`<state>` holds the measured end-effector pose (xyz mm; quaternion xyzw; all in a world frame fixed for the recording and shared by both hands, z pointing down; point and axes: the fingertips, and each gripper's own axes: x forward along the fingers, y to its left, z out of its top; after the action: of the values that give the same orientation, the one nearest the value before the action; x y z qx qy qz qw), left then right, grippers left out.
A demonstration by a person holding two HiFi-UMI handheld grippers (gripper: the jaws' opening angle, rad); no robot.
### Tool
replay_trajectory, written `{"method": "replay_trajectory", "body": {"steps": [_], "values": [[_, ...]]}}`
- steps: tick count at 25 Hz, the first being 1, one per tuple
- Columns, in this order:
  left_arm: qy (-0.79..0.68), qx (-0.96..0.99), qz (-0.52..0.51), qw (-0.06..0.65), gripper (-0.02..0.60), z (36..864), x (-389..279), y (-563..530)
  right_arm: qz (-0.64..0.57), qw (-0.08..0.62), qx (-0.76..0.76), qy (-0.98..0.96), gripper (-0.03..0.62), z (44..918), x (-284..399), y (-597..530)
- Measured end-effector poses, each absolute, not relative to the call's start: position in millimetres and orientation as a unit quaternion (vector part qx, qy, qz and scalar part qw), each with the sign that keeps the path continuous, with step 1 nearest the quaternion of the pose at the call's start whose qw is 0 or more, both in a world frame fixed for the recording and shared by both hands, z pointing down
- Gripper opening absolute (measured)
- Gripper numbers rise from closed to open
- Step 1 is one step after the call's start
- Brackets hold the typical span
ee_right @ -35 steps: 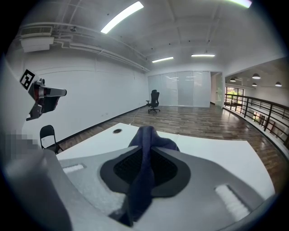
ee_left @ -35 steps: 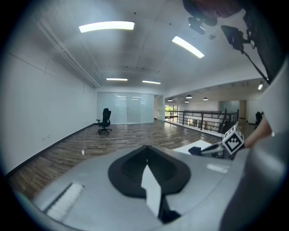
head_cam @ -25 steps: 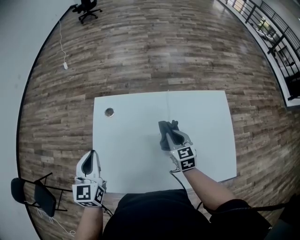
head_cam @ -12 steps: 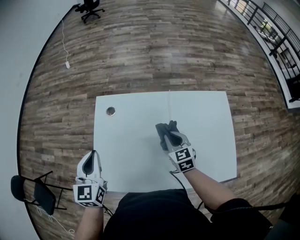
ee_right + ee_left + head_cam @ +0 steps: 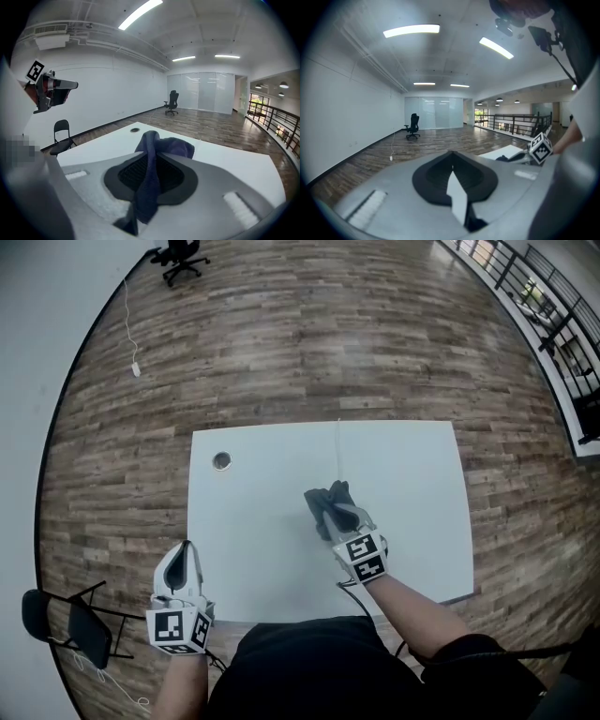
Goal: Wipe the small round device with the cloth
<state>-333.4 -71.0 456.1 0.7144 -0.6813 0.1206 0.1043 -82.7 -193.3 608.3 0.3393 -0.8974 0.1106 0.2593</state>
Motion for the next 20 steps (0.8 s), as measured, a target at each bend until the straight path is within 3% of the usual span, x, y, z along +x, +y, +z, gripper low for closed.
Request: {"method": "replay_trajectory", "body": {"steps": [20], "values": [[-0.693, 0.704, 0.120, 0.100, 0.008, 452, -340, -56, 0.143, 0.278, 0.303, -0.900, 0.055, 636, -95, -160]]}}
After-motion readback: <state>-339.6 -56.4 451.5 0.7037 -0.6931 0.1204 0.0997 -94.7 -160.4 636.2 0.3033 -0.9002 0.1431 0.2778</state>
